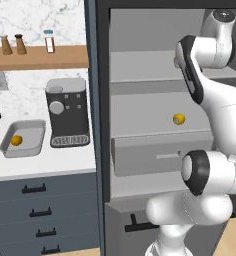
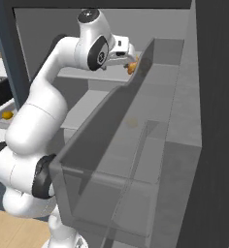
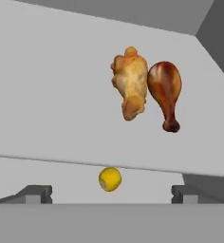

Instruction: Place one lemon and one chicken drumstick in each tupperware on the nearby counter, to pack two identical lunches.

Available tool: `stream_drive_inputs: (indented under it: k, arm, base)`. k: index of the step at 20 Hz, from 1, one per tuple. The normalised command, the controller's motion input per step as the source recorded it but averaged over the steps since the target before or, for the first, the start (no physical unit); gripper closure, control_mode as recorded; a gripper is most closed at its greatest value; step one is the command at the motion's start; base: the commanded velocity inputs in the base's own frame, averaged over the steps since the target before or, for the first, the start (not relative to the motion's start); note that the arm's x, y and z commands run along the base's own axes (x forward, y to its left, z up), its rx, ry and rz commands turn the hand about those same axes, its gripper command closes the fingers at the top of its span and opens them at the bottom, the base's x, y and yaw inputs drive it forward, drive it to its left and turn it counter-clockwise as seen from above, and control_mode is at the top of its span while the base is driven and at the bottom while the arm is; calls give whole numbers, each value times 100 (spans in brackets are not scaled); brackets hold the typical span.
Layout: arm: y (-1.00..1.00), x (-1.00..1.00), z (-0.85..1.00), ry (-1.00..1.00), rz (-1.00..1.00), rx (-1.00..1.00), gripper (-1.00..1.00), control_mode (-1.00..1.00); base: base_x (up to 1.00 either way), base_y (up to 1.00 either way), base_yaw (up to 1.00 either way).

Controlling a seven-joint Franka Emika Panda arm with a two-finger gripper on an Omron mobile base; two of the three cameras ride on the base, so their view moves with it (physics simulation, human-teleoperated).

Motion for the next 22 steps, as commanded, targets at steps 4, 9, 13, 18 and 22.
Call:
stream_drive_inputs:
  k: [4, 9, 13, 18, 22]
  arm:
    - [-24, 74, -7, 10, -10, 18, -100, -100]
    - [-10, 32, -19, 18, -4, 6, -100, -100]
    - [0, 6, -35, 17, 0, -3, -100, -100]
    - [-1, 1, -29, 1, 0, 0, -100, -100]
    - [-3, 39, 17, 0, 0, 1, -100, -100]
  base:
    - [0, 0, 0]
    - [0, 0, 0]
    - [0, 0, 0]
    - [0, 0, 0]
    - [0, 0, 0]
